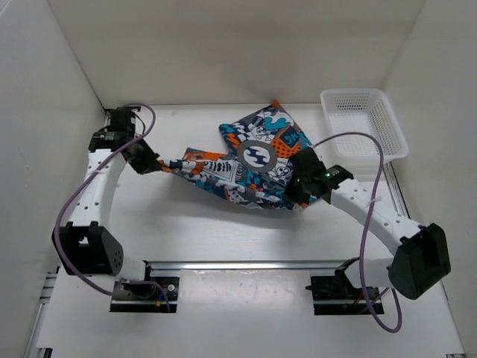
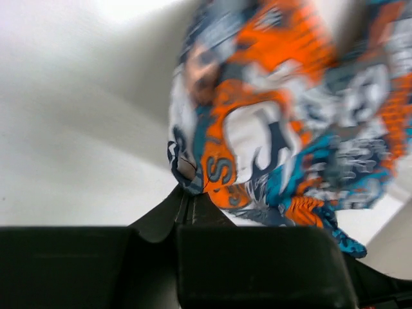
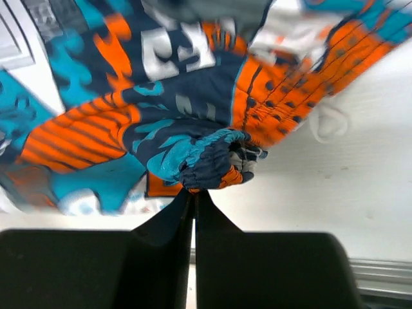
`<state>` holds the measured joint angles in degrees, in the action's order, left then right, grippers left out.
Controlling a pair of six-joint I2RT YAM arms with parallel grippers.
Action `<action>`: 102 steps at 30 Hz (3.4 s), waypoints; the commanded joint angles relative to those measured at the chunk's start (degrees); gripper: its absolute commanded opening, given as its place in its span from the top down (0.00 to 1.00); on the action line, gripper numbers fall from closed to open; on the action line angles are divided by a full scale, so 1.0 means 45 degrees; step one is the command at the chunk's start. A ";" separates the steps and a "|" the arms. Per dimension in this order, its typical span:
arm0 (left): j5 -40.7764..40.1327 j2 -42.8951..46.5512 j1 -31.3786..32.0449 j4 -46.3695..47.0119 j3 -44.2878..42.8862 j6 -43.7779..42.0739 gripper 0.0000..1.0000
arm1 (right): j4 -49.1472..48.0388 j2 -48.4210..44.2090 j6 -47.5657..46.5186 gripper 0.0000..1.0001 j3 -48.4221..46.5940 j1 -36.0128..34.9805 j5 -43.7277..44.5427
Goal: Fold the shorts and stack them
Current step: Fold the shorts
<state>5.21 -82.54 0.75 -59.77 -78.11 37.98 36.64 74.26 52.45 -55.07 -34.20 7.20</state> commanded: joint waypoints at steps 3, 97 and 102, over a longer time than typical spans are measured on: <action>-0.0416 0.1370 -0.0596 -0.1365 -0.3827 0.0018 0.90 | 0.1600 -0.0391 -0.3096 1.00 -0.4883 0.0040 0.1308; -0.1217 0.5198 0.7136 0.1388 0.6888 0.4801 0.90 | 0.0119 0.0554 -0.6108 1.00 0.0146 0.4747 0.0488; -0.1645 0.5472 0.7450 0.0511 0.5818 0.4803 0.90 | 0.0645 -0.0797 -0.6108 1.00 0.0149 0.4747 0.0489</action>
<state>0.75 -59.64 33.63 -54.89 -47.97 58.35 39.44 73.82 24.75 -53.41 -13.13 7.38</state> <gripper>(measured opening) 0.110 0.004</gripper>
